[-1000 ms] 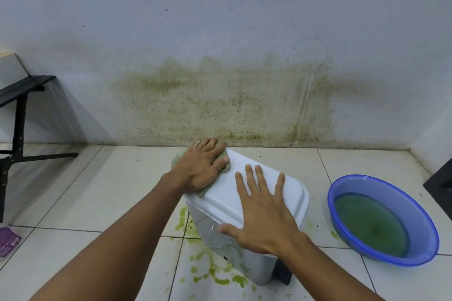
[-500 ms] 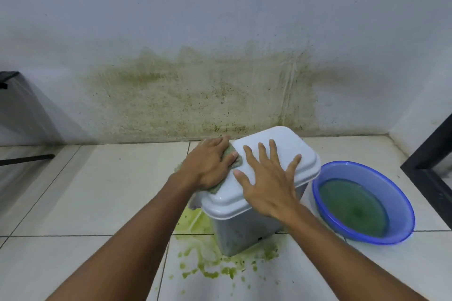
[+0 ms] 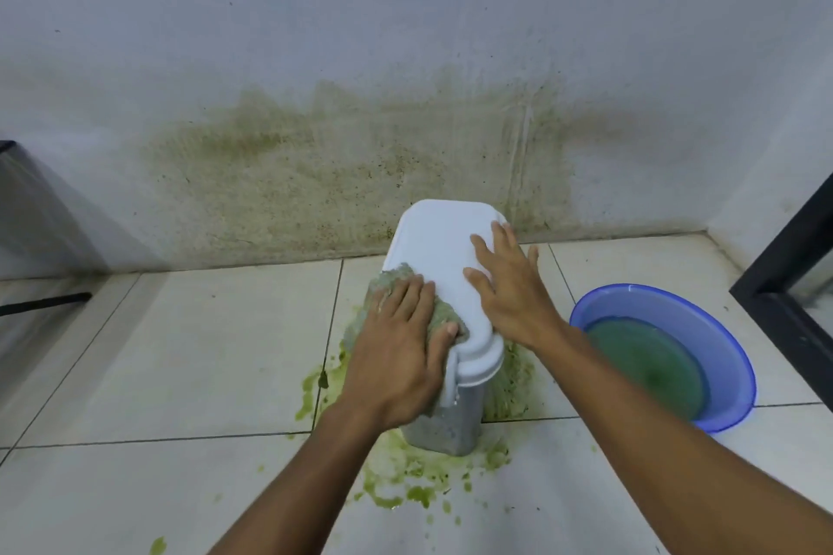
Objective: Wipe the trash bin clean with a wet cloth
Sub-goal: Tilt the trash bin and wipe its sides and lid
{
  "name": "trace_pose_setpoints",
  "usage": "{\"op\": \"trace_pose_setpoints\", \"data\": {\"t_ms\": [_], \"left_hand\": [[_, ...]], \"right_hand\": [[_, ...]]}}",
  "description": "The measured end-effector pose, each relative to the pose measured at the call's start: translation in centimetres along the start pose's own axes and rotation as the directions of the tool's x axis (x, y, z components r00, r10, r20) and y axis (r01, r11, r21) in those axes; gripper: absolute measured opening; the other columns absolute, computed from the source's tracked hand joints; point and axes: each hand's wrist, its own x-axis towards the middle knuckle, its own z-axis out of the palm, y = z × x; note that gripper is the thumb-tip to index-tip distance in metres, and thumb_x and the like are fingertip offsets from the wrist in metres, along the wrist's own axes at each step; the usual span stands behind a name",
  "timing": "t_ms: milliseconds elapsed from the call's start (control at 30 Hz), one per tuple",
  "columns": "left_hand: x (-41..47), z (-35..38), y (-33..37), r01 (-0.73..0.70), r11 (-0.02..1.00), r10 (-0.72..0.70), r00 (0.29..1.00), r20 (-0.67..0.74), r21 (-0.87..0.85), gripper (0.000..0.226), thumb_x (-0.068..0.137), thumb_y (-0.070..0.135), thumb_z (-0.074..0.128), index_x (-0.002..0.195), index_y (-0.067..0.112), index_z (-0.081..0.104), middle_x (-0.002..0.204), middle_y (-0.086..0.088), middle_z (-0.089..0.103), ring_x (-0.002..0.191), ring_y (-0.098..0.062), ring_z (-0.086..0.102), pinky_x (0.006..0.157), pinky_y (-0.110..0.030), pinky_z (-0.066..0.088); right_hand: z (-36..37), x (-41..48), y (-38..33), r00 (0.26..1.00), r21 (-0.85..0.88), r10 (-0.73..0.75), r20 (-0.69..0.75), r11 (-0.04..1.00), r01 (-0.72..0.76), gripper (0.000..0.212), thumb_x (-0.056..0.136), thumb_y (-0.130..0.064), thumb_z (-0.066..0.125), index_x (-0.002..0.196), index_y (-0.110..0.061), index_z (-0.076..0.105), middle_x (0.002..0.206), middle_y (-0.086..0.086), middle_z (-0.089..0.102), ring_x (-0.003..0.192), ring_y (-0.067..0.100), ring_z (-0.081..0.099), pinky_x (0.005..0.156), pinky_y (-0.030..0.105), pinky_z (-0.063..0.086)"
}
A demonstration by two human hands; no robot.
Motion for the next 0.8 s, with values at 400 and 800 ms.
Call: {"op": "trace_pose_setpoints", "data": {"t_ms": [400,800], "left_hand": [[3.4,-1.0,-2.4,0.087,0.983,-0.08,0.996,0.049,-0.162,0.069,0.107,0.057,0.034,0.165,0.025,0.017,0.173,0.01,0.006,0.158,-0.004,-0.004,0.126,-0.031,0.003],[3.4,-0.6,-2.9,0.123,0.967,-0.14,0.988,-0.06,-0.225,0.066,0.108,0.052,0.034,0.165,0.019,0.022,0.174,0.005,0.011,0.16,-0.009,-0.002,0.127,-0.031,0.004]], "right_hand": [[1.2,-8.6,-0.8,0.858,-0.035,-0.512,0.027,0.858,0.513,0.124,0.067,-0.077,0.072,0.158,-0.014,0.016,0.166,0.001,0.017,0.154,0.02,0.008,0.124,0.053,0.01],[1.2,-2.3,0.2,0.887,0.031,-0.434,0.159,0.9,0.435,0.124,0.065,-0.047,0.089,0.158,-0.019,0.012,0.167,0.0,0.008,0.154,0.015,-0.008,0.125,0.05,0.003]]}}
